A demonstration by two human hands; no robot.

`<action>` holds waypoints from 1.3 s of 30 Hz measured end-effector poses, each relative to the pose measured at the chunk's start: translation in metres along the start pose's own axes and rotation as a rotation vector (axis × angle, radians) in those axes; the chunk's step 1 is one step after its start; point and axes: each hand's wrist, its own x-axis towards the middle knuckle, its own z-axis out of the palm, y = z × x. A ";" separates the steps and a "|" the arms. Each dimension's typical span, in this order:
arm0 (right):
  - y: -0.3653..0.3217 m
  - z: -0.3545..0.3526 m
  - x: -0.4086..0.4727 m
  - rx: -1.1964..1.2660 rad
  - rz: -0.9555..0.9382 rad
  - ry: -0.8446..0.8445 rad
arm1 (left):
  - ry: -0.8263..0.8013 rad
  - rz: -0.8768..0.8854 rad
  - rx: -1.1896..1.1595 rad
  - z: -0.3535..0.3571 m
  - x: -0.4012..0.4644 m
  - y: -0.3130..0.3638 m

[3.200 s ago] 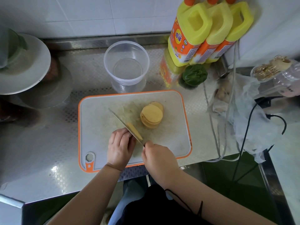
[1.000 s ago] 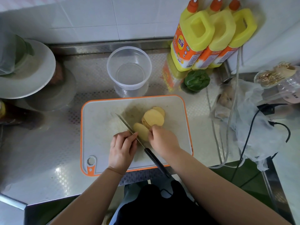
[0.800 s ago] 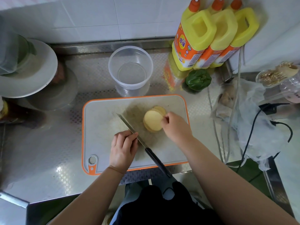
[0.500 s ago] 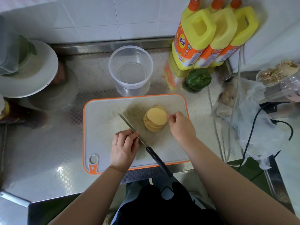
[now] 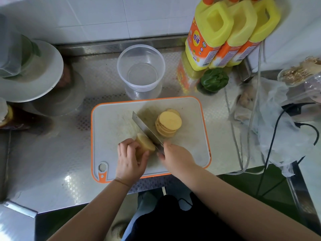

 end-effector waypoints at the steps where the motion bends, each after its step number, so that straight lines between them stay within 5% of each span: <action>1: 0.001 0.001 0.002 -0.011 0.000 0.020 | 0.001 0.012 0.003 -0.001 -0.003 -0.003; 9: 0.014 -0.003 0.001 0.036 -0.043 0.203 | 0.053 0.110 -0.020 0.027 0.009 0.005; 17: 0.020 -0.002 0.001 -0.010 0.016 0.105 | 0.059 0.197 0.063 0.030 0.024 0.012; 27: 0.003 -0.003 -0.035 -0.186 -0.015 0.390 | 0.049 0.130 0.047 0.038 0.021 0.009; 39: -0.011 -0.011 -0.041 -0.221 0.057 0.319 | 0.081 0.186 0.026 0.033 0.031 0.017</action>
